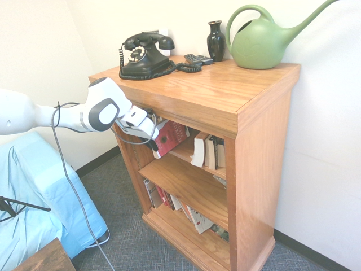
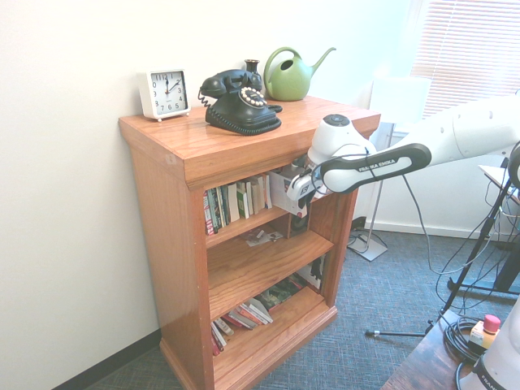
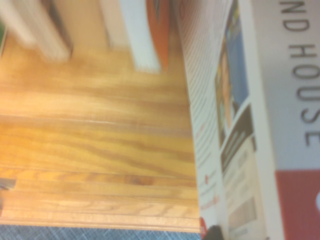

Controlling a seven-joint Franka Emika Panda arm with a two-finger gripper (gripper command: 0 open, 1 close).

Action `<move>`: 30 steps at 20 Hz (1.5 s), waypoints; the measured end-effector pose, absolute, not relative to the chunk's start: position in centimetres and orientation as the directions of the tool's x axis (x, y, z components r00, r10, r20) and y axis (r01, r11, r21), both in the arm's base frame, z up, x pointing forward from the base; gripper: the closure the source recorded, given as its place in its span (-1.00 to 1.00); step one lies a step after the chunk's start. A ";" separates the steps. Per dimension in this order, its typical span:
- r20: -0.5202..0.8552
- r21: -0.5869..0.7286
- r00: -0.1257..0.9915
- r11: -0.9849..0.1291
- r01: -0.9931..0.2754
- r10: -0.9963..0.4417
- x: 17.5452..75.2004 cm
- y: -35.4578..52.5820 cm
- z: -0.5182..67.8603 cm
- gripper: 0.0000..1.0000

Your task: Organize the shelf

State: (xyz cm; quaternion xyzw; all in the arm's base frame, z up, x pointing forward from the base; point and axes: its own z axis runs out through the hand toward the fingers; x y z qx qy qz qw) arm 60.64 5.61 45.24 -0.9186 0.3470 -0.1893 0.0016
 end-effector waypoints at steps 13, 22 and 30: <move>0.405 -0.121 0.671 -0.765 -0.633 -0.620 60.9 6.8 44.1 1.00; 0.410 -0.127 0.665 -0.761 -0.636 -0.624 60.9 6.8 44.1 -1.00; 0.425 -0.133 0.660 -0.764 -0.632 -0.620 60.8 6.3 43.6 -1.00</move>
